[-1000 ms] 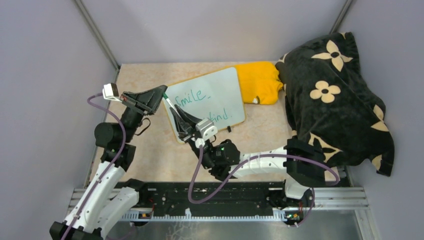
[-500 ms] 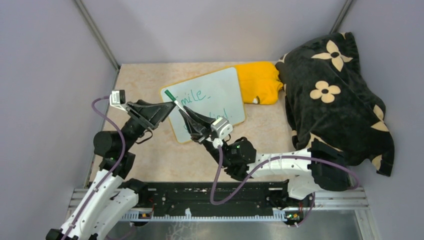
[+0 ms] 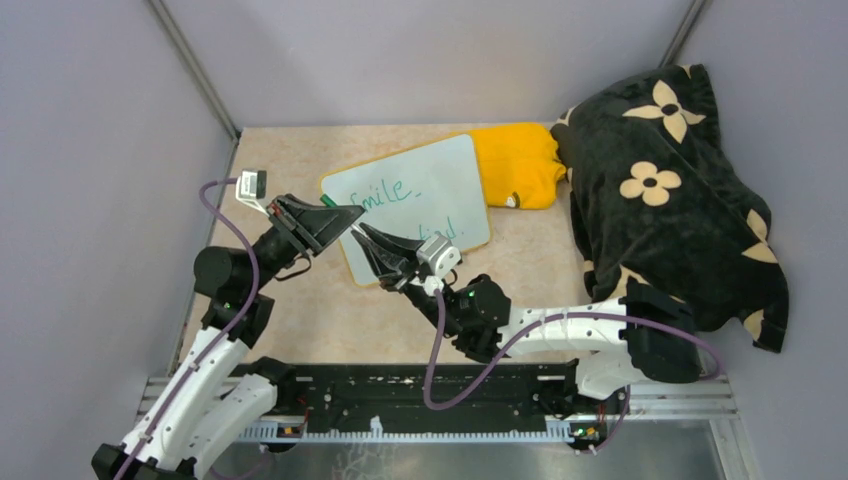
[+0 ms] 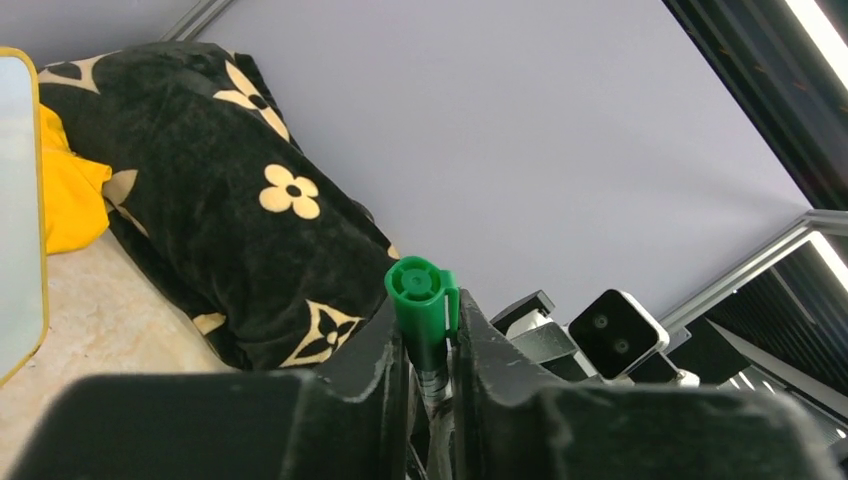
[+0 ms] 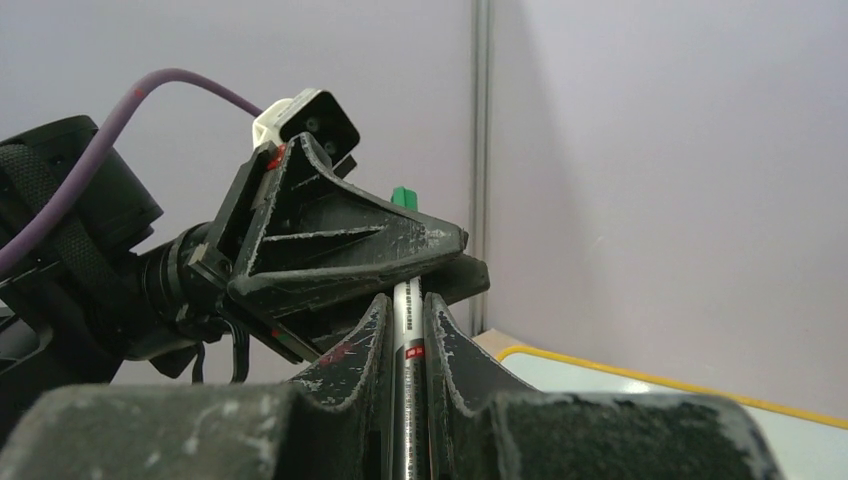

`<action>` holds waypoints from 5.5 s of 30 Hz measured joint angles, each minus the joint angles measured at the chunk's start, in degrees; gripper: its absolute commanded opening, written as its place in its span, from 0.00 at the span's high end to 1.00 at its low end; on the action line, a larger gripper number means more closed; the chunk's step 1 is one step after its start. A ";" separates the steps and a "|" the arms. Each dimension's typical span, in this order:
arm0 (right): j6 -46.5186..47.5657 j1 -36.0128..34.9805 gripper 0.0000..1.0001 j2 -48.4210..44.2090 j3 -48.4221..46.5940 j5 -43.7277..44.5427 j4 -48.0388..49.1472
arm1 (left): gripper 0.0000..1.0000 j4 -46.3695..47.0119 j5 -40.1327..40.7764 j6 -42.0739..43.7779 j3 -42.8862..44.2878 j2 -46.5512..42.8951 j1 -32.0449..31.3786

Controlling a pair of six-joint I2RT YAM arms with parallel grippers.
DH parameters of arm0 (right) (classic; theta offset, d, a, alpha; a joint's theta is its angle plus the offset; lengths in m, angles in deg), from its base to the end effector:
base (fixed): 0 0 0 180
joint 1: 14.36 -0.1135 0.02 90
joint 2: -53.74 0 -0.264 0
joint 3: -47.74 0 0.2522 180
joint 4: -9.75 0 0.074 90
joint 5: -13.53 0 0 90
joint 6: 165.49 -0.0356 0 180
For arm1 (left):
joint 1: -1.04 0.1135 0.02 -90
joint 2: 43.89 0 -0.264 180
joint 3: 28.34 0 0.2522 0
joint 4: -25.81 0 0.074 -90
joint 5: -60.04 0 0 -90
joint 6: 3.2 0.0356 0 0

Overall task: Write a sentence on the whiteboard
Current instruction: Close the whiteboard marker at the center of the board, then place the whiteboard marker at the center of the board.

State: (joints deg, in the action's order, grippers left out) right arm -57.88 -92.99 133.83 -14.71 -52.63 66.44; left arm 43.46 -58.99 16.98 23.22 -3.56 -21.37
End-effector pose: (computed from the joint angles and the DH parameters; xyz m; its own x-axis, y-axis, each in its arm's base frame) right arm 0.0728 0.2890 0.3643 0.3710 0.4410 -0.8172 -0.7581 0.6520 0.0078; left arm 0.1396 -0.0763 0.3842 -0.5276 -0.6702 -0.5221 0.6696 0.0501 -0.7410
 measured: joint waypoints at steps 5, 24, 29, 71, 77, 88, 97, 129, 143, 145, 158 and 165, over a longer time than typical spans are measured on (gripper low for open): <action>-1.22 -0.07 1.00 0.00 0.00 -1.14 -0.96 | 1.00 -1.86 0.57 1.16 -0.02 -2.25 0.00; -11.15 -0.33 0.01 -12.87 0.00 -6.40 -28.28 | 1.00 -13.44 6.62 8.39 -0.22 -6.08 -0.28; -14.84 -0.33 0.01 -20.81 0.09 -8.15 -40.79 | 1.00 -25.33 8.24 15.28 3.30 -7.39 -0.28; -32.68 -0.33 0.02 -47.39 16.87 21.53 -77.37 | 0.92 -63.47 33.20 41.18 2.73 34.49 16.96; -32.68 -0.33 0.02 -46.36 16.87 21.59 -77.42 | 0.88 -60.00 28.74 41.86 2.86 39.95 16.96; -32.65 -0.33 0.03 -45.79 16.87 22.71 -77.59 | 0.75 -57.18 26.77 42.69 3.10 41.13 17.00; -32.68 -0.33 0.03 -45.88 16.87 22.88 -78.38 | 0.69 -56.65 26.43 42.69 3.15 41.42 17.05; -33.27 -0.33 0.04 -47.34 16.87 23.08 -80.04 | 0.72 -56.13 25.14 42.60 3.10 41.24 17.05; -33.81 -0.33 0.04 -47.34 16.87 23.08 -80.37 | 0.90 -55.80 22.93 42.66 2.75 41.09 16.04; -33.86 -0.33 0.04 -47.34 16.87 23.08 -80.37 | 0.91 -55.76 22.62 42.66 2.75 41.09 15.78; -33.97 -0.33 0.04 -47.30 16.87 23.10 -80.37 | 0.82 -53.96 19.54 42.40 1.73 41.09 15.37; -34.21 -0.33 0.04 -47.30 16.87 23.54 -80.52 | 0.73 -53.35 18.45 42.42 1.60 41.09 15.37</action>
State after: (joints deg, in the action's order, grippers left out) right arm -92.09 -93.32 86.53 2.16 -29.09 -14.08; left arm -9.89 -40.55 59.40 24.82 37.54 -6.01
